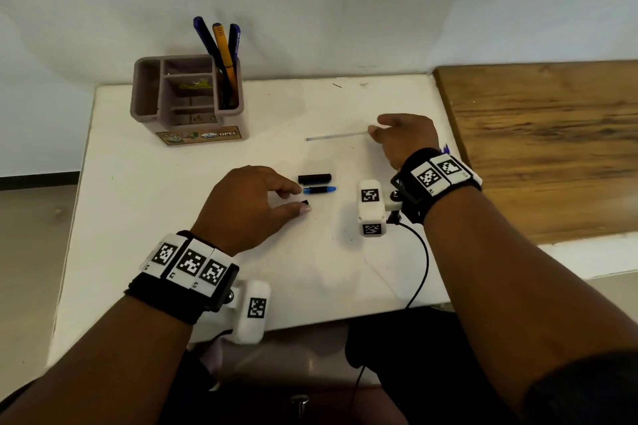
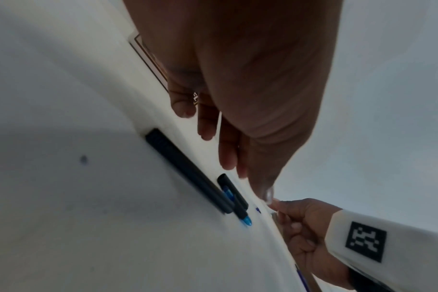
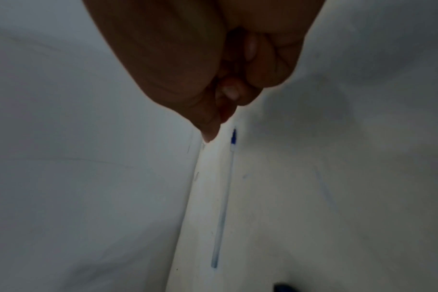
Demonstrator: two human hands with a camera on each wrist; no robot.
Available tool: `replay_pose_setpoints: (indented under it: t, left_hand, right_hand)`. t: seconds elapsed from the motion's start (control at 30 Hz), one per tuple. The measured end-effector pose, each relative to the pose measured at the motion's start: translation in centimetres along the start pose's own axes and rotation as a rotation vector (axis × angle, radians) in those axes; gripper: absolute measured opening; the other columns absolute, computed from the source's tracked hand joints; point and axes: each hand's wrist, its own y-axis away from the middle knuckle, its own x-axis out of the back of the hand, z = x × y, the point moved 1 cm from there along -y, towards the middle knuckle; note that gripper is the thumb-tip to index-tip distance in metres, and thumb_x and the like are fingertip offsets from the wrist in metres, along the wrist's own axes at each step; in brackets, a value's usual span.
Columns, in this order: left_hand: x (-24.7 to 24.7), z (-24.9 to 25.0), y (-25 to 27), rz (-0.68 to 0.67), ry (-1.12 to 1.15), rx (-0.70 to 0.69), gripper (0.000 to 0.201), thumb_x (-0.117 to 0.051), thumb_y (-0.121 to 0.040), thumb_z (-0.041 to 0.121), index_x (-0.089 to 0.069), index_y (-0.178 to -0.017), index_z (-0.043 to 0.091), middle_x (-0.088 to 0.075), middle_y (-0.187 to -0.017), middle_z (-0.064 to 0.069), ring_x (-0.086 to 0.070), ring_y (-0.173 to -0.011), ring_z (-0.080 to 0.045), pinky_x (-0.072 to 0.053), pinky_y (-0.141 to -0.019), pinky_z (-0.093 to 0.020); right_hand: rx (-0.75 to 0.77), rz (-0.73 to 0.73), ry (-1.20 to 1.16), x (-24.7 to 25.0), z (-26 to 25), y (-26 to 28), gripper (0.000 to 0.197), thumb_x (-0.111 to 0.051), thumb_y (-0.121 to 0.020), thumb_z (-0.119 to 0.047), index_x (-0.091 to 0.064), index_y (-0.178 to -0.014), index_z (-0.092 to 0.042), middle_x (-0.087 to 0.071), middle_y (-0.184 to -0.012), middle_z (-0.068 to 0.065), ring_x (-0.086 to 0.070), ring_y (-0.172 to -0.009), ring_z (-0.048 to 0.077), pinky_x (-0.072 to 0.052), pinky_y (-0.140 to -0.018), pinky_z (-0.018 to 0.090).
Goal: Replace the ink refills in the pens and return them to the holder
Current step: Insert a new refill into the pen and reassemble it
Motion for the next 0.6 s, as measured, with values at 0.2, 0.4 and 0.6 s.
replay_pose_setpoints:
  t: [0.2, 0.4, 0.6]
  left_hand:
    - [0.7, 1.9, 0.9, -0.012, 0.117, -0.044, 0.030, -0.075, -0.076, 0.057, -0.075, -0.099, 0.037, -0.069, -0.081, 0.023, -0.060, -0.069, -0.006, -0.046, -0.067, -0.021]
    - [-0.2, 3.7, 1.7, -0.068, 0.151, -0.089, 0.028, -0.076, -0.076, 0.057, -0.074, -0.096, 0.038, -0.070, -0.077, 0.021, -0.060, -0.071, -0.002, -0.041, -0.066, -0.018]
    - [-1.1, 5.6, 2.0, -0.118, 0.097, -0.136, 0.032, -0.075, -0.075, 0.061, -0.074, -0.098, 0.039, -0.067, -0.077, 0.028, -0.057, -0.067, -0.005, -0.041, -0.064, -0.018]
  right_hand:
    - [0.092, 0.065, 0.251, 5.7, 0.2, 2.0, 0.022, -0.068, -0.090, -0.033, -0.079, -0.101, -0.017, -0.075, -0.112, 0.002, -0.066, -0.111, 0.021, -0.049, -0.100, 0.032]
    - [-0.156, 0.145, 0.482, 9.7, 6.4, 4.4, 0.025, -0.063, -0.090, -0.026, -0.076, -0.096, -0.005, -0.074, -0.101, 0.015, -0.069, -0.099, 0.033, -0.055, -0.083, 0.034]
    - [-0.155, 0.099, 0.540, 9.5, 8.3, 4.8, 0.030, -0.072, -0.083, -0.044, -0.076, -0.081, -0.015, -0.070, -0.074, -0.002, -0.063, -0.068, 0.017, -0.044, -0.062, 0.021]
